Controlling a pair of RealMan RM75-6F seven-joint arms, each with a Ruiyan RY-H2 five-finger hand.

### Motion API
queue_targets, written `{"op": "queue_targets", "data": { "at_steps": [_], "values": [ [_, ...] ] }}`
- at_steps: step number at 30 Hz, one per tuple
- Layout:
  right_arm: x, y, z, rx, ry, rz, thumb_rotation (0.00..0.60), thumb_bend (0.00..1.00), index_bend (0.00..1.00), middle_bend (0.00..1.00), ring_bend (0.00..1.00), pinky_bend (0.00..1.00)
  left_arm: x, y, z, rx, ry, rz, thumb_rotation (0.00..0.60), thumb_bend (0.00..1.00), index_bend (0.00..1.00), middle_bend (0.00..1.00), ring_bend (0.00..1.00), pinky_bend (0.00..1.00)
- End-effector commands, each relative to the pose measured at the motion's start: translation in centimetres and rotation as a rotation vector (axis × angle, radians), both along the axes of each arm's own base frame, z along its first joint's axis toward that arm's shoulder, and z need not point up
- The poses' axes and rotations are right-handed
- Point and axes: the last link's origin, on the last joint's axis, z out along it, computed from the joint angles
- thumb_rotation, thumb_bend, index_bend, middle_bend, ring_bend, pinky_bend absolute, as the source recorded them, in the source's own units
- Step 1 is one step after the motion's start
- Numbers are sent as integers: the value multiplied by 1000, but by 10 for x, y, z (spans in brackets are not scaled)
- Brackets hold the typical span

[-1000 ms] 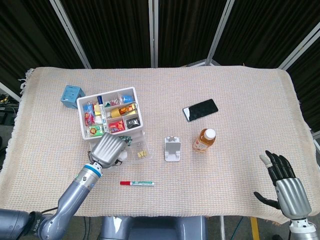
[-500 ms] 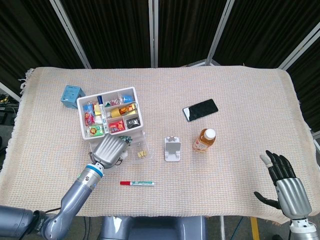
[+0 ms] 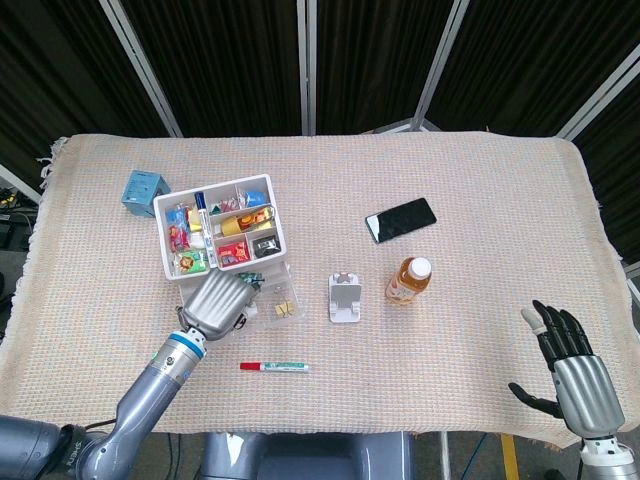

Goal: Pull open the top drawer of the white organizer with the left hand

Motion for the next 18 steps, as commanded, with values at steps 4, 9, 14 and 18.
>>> {"op": "queue_targets", "data": {
  "at_steps": [4,9,14,18],
  "values": [
    [0,0,0,2,2,1,600,17,0,0,0,0,1,-7,21,31,-65,-10,600,451,560,999,933,791],
    [0,0,0,-2,3,0,600,17,0,0,0,0,-3,-13,44,60,-127,-12,600,450,560,999,933,791],
    [0,0,-1,-3,4,-1,600,18,0,0,0,0,-16,-23,66,103,-146,-29,600,450,560,999,933,791],
    [0,0,-1,-2,8,-1,600,17,0,0,0,0,-32,-31,81,131,-163,-28,600,449,560,999,933,791]
  ]
}}
